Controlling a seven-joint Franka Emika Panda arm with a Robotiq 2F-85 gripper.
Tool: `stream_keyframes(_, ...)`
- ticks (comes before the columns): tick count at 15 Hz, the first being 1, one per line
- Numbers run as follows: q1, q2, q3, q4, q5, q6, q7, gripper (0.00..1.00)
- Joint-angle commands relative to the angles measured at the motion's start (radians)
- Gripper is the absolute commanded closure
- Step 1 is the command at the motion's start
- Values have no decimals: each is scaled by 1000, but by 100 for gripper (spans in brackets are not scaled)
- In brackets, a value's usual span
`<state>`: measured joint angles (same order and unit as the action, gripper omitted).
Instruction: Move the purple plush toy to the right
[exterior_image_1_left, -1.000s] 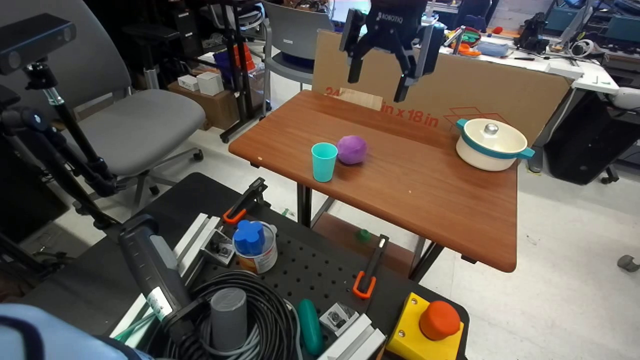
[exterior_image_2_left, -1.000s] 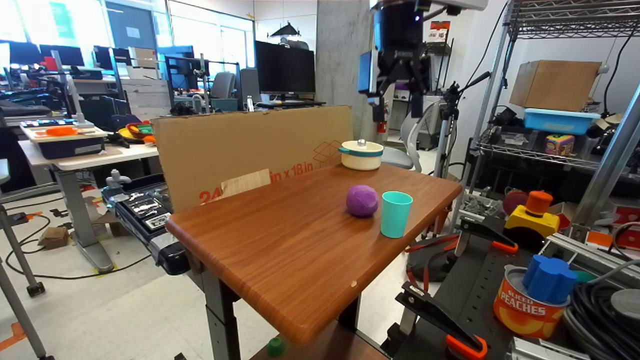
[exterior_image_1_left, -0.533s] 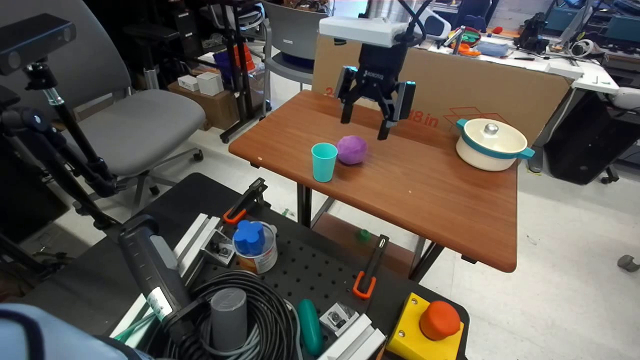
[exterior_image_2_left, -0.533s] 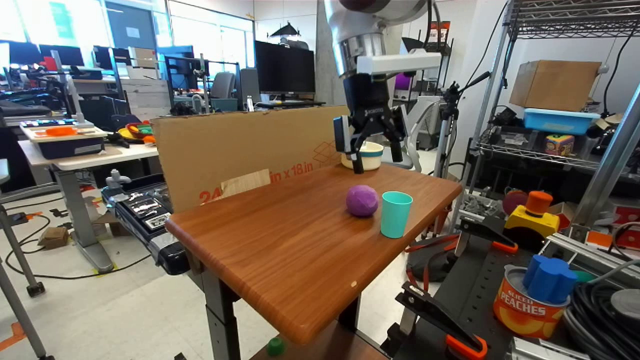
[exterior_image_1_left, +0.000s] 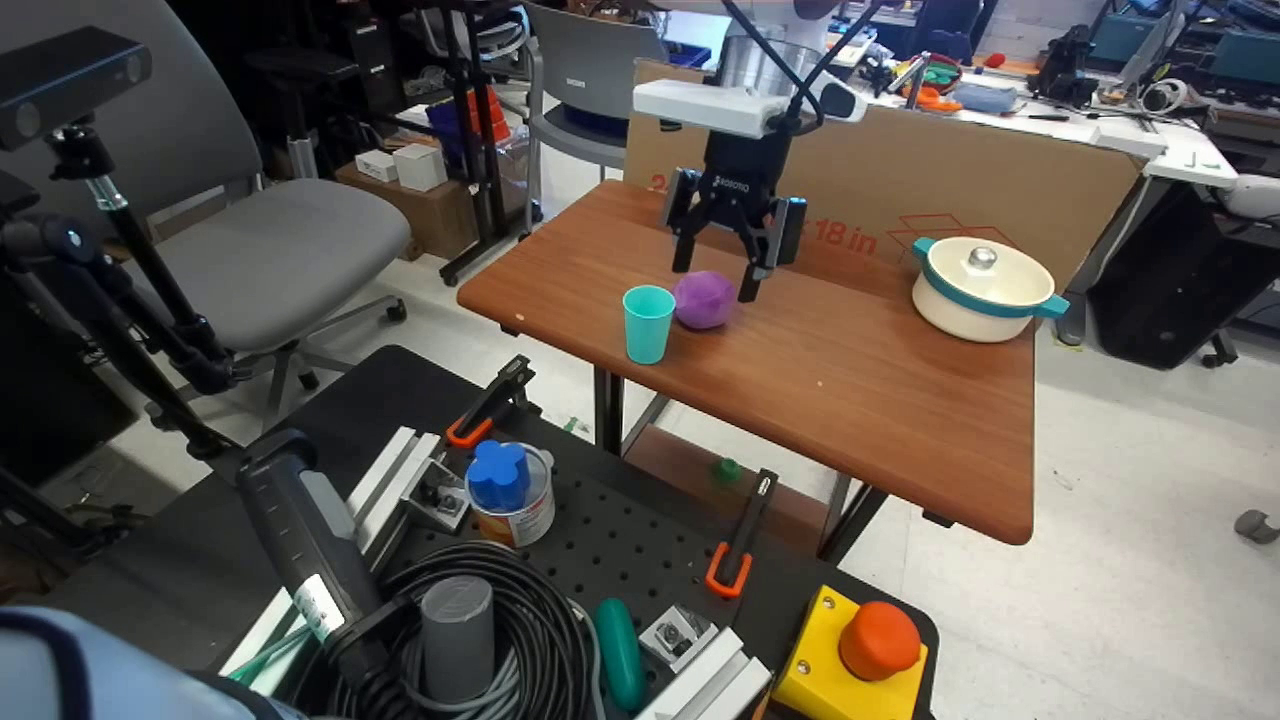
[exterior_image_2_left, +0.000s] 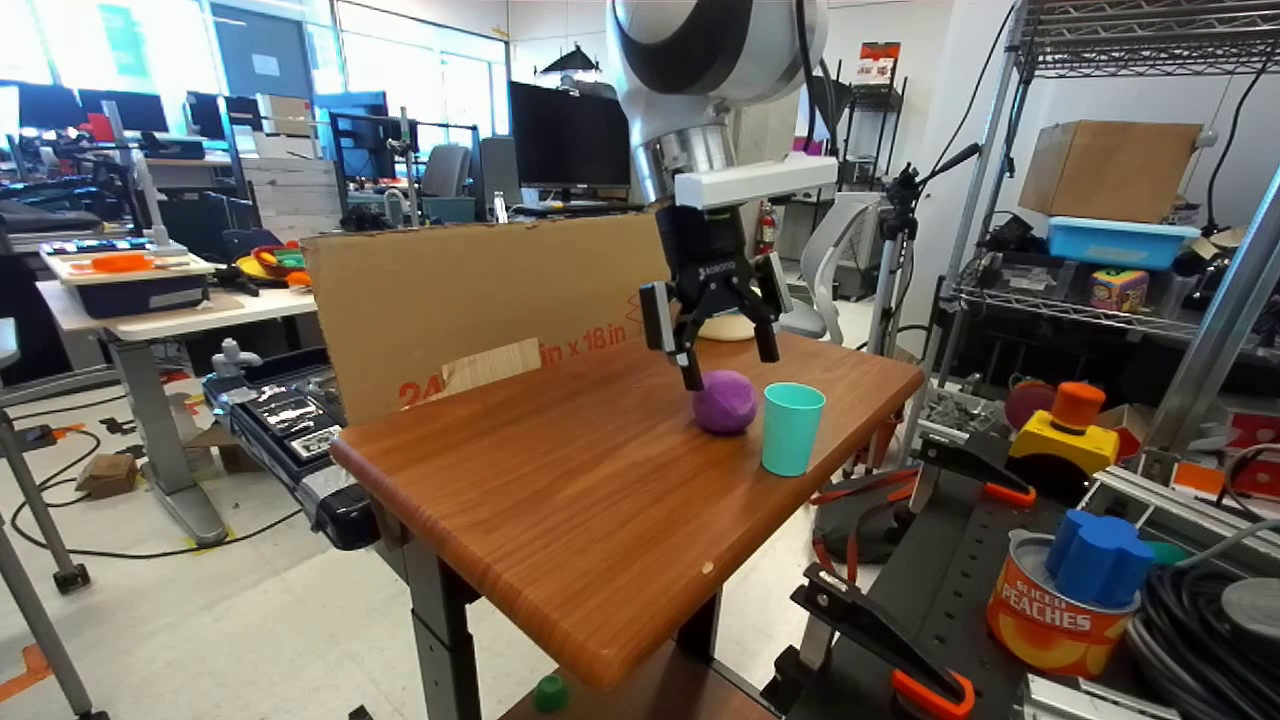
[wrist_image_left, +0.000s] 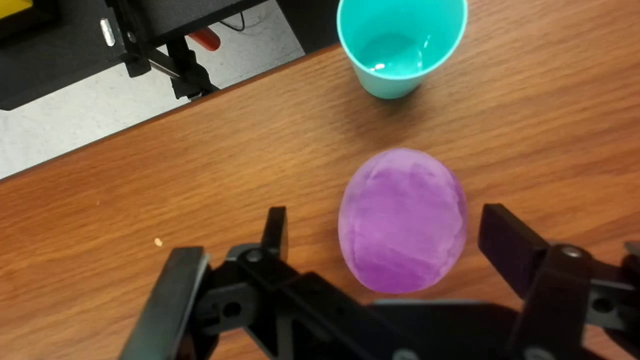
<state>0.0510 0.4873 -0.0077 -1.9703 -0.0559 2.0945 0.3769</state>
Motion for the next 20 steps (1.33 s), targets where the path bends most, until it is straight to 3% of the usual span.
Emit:
stream_keyframes(1,22,65,-31,73,-1,-39,25,32)
stream_keyframes(6,22,108,-39,122,16,-64,32,73)
stream_keyframes(10,-14,25,-45,143,55,-82,13,95)
stream_keyframes(15,-103,-39,-128,179,144,-134,76,94)
stream_keyframes(20,-182,17,-200,248,154,-187,149,94)
